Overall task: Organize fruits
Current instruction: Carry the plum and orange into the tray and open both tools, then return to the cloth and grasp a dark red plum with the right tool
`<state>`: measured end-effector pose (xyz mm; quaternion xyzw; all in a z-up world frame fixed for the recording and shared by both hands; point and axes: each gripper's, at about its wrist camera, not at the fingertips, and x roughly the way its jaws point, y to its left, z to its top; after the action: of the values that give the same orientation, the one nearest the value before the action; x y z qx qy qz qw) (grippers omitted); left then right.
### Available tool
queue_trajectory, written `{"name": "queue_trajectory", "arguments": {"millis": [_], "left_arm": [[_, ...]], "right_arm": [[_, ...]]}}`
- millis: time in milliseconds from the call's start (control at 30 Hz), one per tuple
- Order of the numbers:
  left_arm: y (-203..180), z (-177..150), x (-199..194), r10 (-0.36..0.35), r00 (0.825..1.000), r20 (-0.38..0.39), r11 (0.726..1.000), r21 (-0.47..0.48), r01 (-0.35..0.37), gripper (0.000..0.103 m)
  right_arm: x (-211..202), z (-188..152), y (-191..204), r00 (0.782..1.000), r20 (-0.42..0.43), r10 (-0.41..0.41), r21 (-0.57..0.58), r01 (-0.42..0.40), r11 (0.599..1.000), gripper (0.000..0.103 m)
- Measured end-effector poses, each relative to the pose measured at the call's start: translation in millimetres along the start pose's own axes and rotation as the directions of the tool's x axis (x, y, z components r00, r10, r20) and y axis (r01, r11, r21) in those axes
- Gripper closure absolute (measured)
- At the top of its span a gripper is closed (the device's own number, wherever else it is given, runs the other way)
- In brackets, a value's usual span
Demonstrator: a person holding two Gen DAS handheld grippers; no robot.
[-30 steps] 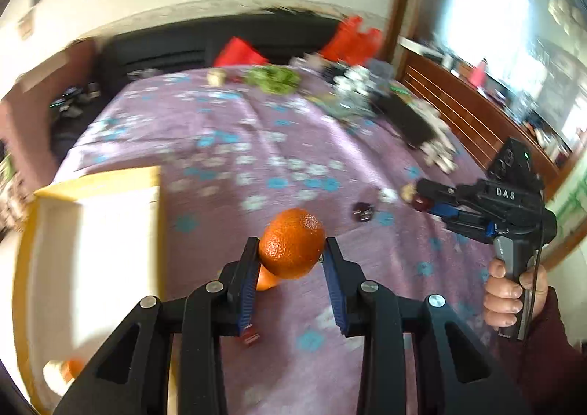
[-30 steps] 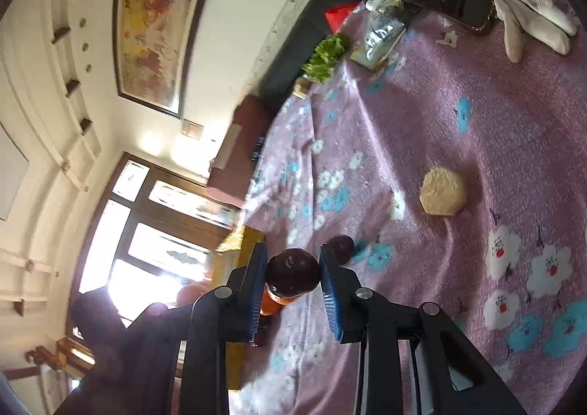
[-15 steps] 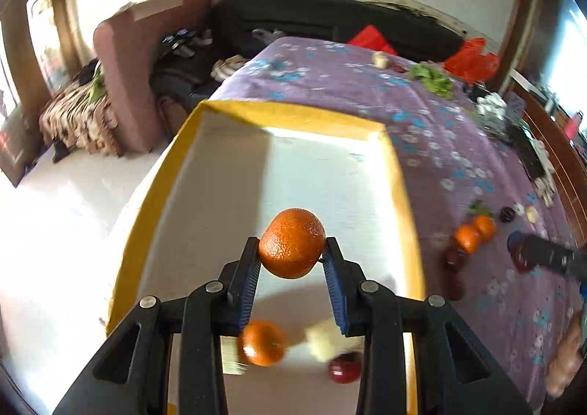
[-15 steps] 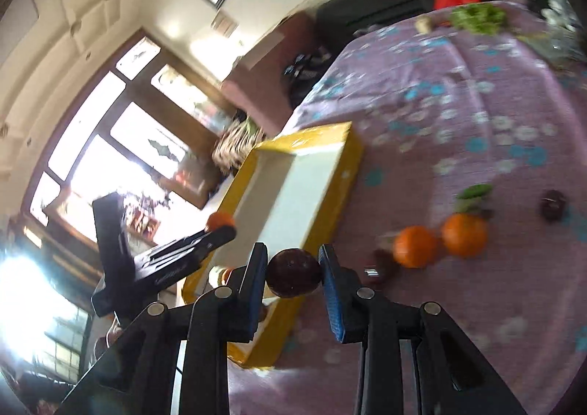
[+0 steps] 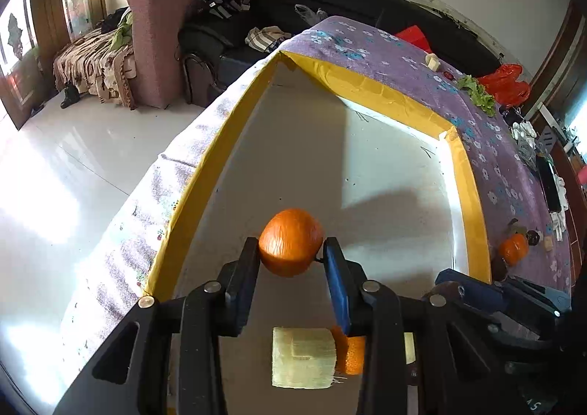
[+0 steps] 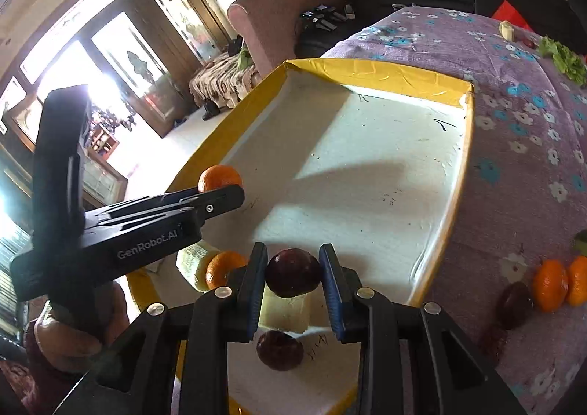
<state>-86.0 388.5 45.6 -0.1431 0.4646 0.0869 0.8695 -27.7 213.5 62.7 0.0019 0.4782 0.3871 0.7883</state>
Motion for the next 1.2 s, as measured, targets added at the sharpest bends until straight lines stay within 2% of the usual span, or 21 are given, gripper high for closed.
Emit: {"name": "queue_trajectory", "arguments": {"millis": [100,233,300,467,567,633,733,833,900,1000,1200], "left_arm": [[4.3,0.1,-3.5,-0.004,1.000,0.003,1.000,-0.023,0.004,0.045],[7.4,0.3,-22.3,-0.022,0.999,0.030,0.998,-0.063,0.024,0.043],[3.4,-0.9,-38.9,-0.025,0.998,0.061,0.997,-0.066,0.029,0.041],[-22.1,-11.8,-81.3,-0.043,0.989,0.143,0.998,-0.039,0.049,0.026],[-41.1,-22.4,-98.3,-0.097,0.981,0.169,0.995,-0.019,0.101,0.023],[-56.4,-30.6,-104.8,-0.140,0.975,0.175,0.990,-0.007,0.143,0.021],[-79.2,-40.4,-103.0,-0.194,0.966,0.168,0.981,0.016,0.194,0.021],[-105.0,-48.4,-92.9,-0.223,0.965,0.135,0.975,0.059,0.216,0.021],[-119.6,-52.6,-84.7,-0.226,0.968,0.110,0.973,0.080,0.218,0.021],[-132.1,-58.7,-72.5,-0.232,0.970,0.070,0.970,0.093,0.225,0.021],[-154.3,-62.9,-61.8,-0.217,0.975,0.039,0.966,0.149,0.209,0.021]], "right_arm": [[3.0,0.7,6.3,0.999,0.001,-0.040,-0.017,0.040,0.999,0.069],[-6.5,3.0,11.4,0.999,0.029,-0.044,-0.023,0.045,0.999,0.060],[-22.9,5.5,12.4,0.997,0.070,-0.041,-0.020,0.043,0.999,0.048],[-88.0,3.7,-5.2,0.975,0.207,-0.078,0.001,0.080,0.997,0.032],[-132.7,-6.8,-35.1,0.953,0.268,-0.142,0.049,0.134,0.990,0.030],[-163.0,-19.6,-66.1,0.931,0.292,-0.219,0.104,0.197,0.975,0.029],[-198.3,-43.0,-115.7,0.900,0.290,-0.326,0.203,0.275,0.940,0.029],[-219.8,-65.3,-159.3,0.882,0.259,-0.395,0.302,0.315,0.900,0.029],[-228.5,-79.3,-181.0,0.880,0.241,-0.409,0.349,0.315,0.883,0.029],[-223.2,-85.2,-192.7,0.885,0.226,-0.408,0.373,0.308,0.875,0.029],[-184.9,-74.2,-189.3,0.927,0.200,-0.316,0.332,0.239,0.912,0.029]]}}
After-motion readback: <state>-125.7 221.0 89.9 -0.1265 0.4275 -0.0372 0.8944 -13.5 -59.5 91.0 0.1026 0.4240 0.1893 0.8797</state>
